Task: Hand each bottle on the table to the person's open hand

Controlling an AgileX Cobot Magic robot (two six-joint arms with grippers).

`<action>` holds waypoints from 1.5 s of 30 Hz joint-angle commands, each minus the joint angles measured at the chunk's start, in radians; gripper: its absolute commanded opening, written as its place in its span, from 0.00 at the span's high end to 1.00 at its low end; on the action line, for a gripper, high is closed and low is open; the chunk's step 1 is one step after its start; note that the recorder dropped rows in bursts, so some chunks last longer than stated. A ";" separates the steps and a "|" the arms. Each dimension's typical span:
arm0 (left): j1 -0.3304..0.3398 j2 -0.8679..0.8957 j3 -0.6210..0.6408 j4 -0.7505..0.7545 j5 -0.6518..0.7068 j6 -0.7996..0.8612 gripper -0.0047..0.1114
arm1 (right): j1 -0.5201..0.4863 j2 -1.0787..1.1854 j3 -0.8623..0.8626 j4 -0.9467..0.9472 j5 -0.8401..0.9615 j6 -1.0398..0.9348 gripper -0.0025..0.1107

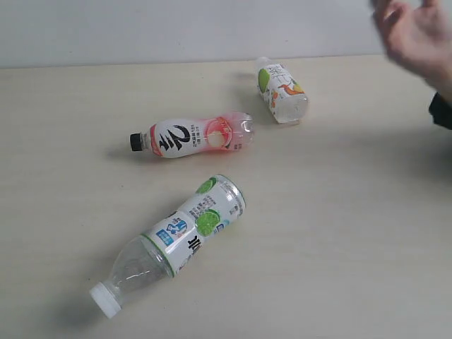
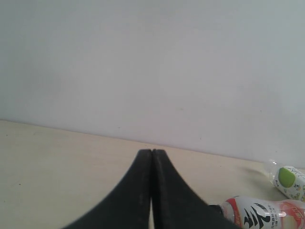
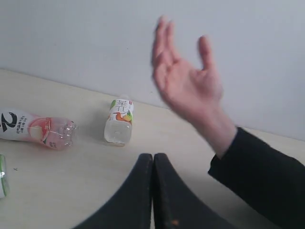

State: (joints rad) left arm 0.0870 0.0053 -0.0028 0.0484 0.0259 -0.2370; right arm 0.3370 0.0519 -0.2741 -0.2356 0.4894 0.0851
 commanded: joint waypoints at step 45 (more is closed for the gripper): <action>0.002 -0.005 0.003 0.000 -0.006 -0.006 0.95 | 0.001 1.352 -0.792 0.847 0.299 -0.552 0.98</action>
State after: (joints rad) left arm 0.0870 0.0053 -0.0028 0.0484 0.0259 -0.2370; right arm 0.3370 1.3566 -1.0133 0.6260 0.8356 -0.4979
